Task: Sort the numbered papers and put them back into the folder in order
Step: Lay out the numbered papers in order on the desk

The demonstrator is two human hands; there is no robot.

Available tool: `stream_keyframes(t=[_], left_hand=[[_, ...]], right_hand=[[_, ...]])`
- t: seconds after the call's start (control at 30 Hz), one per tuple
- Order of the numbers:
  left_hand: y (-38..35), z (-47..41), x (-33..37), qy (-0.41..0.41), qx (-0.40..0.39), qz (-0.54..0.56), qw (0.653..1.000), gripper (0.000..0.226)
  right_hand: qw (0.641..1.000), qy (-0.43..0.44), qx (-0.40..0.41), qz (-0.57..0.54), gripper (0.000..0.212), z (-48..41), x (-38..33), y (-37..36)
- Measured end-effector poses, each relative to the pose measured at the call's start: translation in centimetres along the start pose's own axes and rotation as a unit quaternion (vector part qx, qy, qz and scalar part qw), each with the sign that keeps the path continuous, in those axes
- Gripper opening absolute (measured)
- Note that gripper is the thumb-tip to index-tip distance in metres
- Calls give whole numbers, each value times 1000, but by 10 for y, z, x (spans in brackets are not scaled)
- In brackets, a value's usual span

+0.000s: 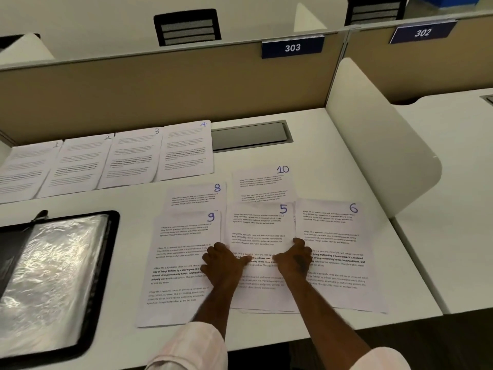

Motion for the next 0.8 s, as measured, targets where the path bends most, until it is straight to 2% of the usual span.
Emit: stream_keyframes(t=[0.2,0.3,0.43,0.57,0.8], left_hand=[[-7,-5,2,0,-29,13,1000,84],[-8,-7,4,-23,-13,92,995,70],[-7,-7,1,-42,-5,258,965,56],[-1,-7,-1,-87,-13,325,941,45],[19,-12,-16,-93,-30,461,882,39]], right_hand=[[999,-2,44,-13,68,6,0,5],[999,7,45,-5,70,6,-1,7],[999,16,46,13,71,5,-1,10],[1000,15,27,1,71,6,0,11],[998,41,-4,-58,64,7,-5,14]])
Point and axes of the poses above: each hand's wrist, its own z-axis away from the middle knuckle, its own y-axis out of the back of the hand, x = y × z, the point moved 6 cm from there along -z, towards the middle knuckle, and after that the axes turned 10 degrees about -y, right-handed, at the moved point
